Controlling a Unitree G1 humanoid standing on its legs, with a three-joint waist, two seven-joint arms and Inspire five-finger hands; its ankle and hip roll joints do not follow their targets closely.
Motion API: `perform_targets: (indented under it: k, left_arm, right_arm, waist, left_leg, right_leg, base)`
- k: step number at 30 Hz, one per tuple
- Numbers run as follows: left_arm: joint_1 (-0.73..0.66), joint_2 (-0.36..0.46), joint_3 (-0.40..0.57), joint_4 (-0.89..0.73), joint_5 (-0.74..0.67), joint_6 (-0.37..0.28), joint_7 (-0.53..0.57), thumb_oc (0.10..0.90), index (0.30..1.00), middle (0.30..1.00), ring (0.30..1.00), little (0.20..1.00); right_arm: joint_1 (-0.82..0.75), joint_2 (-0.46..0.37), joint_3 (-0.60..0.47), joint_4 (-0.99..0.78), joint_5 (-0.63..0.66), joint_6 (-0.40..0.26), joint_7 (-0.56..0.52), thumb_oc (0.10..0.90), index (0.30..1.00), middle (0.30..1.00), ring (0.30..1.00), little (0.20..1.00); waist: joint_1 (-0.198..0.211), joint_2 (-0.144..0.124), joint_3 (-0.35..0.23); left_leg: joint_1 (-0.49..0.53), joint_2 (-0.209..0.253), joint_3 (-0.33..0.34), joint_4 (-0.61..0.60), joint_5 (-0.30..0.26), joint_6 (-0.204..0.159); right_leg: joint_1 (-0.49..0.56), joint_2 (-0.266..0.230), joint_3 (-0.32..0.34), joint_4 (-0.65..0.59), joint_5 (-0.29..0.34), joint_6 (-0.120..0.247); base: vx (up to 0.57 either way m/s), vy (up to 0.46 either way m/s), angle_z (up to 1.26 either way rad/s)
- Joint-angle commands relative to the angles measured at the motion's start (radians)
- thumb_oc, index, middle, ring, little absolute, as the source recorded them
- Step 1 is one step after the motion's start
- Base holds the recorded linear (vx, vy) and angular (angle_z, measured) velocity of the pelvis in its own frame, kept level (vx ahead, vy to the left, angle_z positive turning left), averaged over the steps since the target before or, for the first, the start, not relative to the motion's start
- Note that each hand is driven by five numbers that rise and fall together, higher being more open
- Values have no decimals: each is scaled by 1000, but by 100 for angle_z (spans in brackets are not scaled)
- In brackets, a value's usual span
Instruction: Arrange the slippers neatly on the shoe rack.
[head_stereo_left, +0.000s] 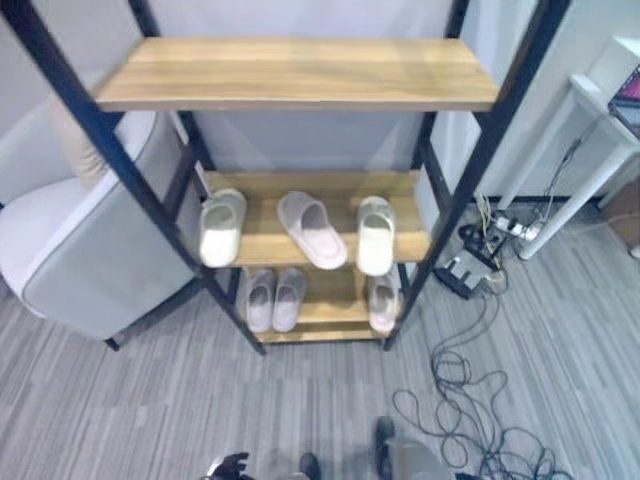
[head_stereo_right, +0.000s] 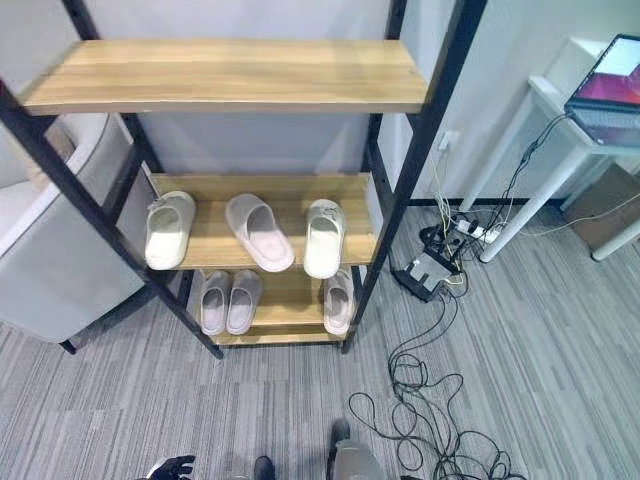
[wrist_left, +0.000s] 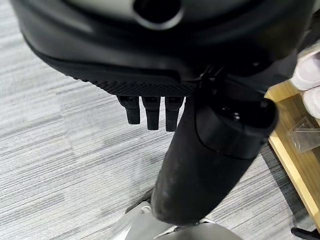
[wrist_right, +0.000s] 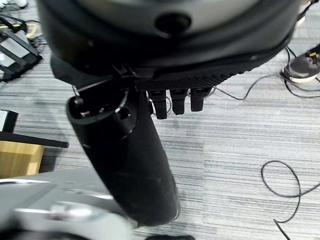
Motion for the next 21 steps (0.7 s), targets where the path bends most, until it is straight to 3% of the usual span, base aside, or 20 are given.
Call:
perform_targets:
  k: [1,4,5,7,9,11,13,16,17,21]
  left_arm:
    - [-44,-39,-8,-20,32,-43,4,800,900,900,900,900]
    - [-39,-51,-15,-60,26,-56,14,800,900,900,900,900]
    - [-46,-50,-37,-148,12,-73,22,800,900,900,900,900]
    - [-54,-36,-54,-257,-10,-88,21,800,900,900,900,900]
    - [-45,-28,-68,-340,-31,-96,12,800,900,900,900,900]
    - [-30,-27,-73,-378,-32,-97,3,800,900,900,900,900]
    - [18,11,-106,-509,24,-112,-1,800,900,900,900,900]
    - [77,63,-100,-678,53,-138,18,800,900,900,900,900]
    - [149,98,-85,-780,-4,-188,-7,800,900,900,900,900]
    - [210,141,-63,-870,-64,-220,-29,800,900,900,900,900]
  right_arm:
    - [-12,-72,23,-21,1,-27,-19,800,900,900,900,900]
    - [-9,-78,32,-17,-9,-33,-22,800,900,900,900,900]
    - [-11,-81,28,-27,-4,-46,-33,800,900,900,900,900]
    - [-19,-86,32,-38,1,-60,-47,800,900,900,900,900]
    - [-24,-92,40,-51,-9,-61,-49,800,900,900,900,900]
    - [-22,-96,47,-55,-25,-61,-49,800,900,900,900,900]
    - [-16,-98,31,-53,-29,-70,-58,800,900,900,900,900]
    - [-3,-99,10,-93,-21,-100,-84,800,900,900,900,900]
    - [2,-102,15,-100,-35,-113,-93,800,900,900,900,900]
    - [6,-101,37,-93,-70,-112,-85,800,900,900,900,900]
  waist:
    - [10,24,-12]
    - [23,20,-35]
    - [28,12,-29]
    - [40,-1,-10]
    - [46,-5,1]
    - [51,-4,0]
    - [66,13,-16]
    - [66,20,-25]
    - [73,31,-32]
    - [81,39,-38]
  left_leg:
    - [-58,-18,-97,148,-99,-3]
    - [-56,-14,-109,161,-104,-21]
    - [-94,-1,-105,223,-83,-56]
    - [-169,14,-106,353,-48,-89]
    - [-205,35,-103,365,-45,-91]
    - [-189,48,-88,304,-50,-86]
    - [-165,67,-92,126,4,-83]
    - [-145,53,-111,75,15,-78]
    - [-118,46,-108,25,23,-74]
    - [-80,39,-101,-23,31,-68]
  right_leg:
    - [86,47,59,-10,-34,25]
    - [132,58,51,-48,-44,6]
    - [159,53,23,-66,-56,-7]
    - [181,42,-4,-73,-64,-24]
    - [198,35,-34,-80,-81,-30]
    - [213,33,-47,-93,-89,-28]
    - [224,45,-77,-109,-94,-20]
    - [225,43,-81,-114,-87,-13]
    - [229,39,-81,-124,-79,-4]
    - [241,33,-77,-136,-72,6]
  base:
    - [280,-156,33]
    - [142,-135,18]
    - [14,-146,-8]
    - [-23,-134,33]
    - [-23,-46,49]
    - [23,0,48]
    - [59,44,41]
    - [24,55,10]
    - [31,79,9]
    - [28,72,9]
